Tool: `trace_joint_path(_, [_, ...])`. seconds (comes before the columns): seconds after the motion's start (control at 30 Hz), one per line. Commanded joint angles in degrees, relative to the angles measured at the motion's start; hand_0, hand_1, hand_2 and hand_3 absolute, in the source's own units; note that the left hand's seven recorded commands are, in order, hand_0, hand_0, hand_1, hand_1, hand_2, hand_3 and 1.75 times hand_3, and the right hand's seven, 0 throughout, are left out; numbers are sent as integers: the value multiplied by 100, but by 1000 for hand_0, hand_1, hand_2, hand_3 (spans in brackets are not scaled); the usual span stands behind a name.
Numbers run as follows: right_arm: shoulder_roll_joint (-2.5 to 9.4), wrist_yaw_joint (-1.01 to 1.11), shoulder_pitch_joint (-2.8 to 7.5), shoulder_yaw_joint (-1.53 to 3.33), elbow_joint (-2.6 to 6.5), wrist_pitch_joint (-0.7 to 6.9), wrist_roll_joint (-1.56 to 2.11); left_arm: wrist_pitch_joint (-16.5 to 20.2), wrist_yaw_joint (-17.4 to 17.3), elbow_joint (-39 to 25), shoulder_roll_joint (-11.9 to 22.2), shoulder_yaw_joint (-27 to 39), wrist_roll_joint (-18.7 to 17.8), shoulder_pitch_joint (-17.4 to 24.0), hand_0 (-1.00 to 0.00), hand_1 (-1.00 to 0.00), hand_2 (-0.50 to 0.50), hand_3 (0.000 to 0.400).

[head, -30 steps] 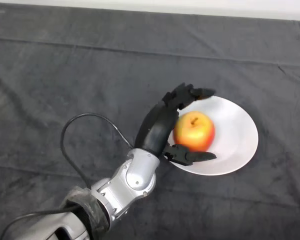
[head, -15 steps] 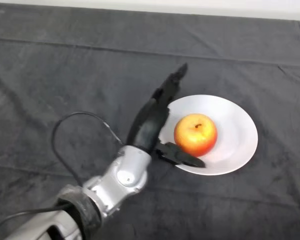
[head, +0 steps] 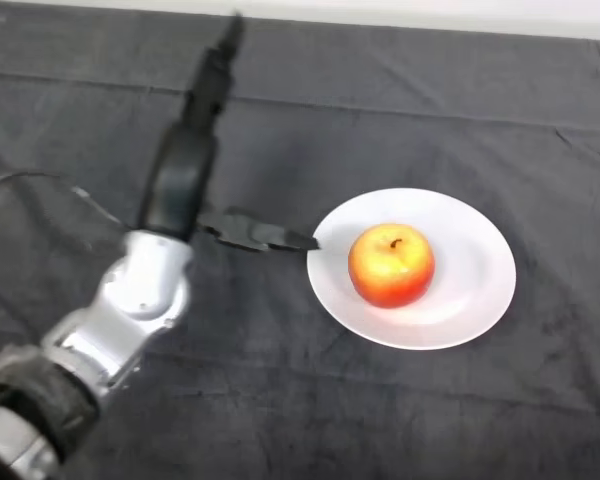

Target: Move the apple to the plate

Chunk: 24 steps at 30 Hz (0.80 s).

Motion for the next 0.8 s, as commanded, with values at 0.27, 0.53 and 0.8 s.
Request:
trace_joint_path(0.27, [-48,48,-83,33,-36,-54,111,-188,124,-680,905,876,-78,1101,0,0,0,0])
trace_joint_path(0.53, [-42,37,-78,39,-53,-50,106,-134,263,-1129,1202,1532,-54,1728,0,0,0,0])
trace_joint_path(0.8, [-35,26,-73,45,-69,-46,102,-212,258,-1367,1423,2173,-100,2335,0,0,0,0])
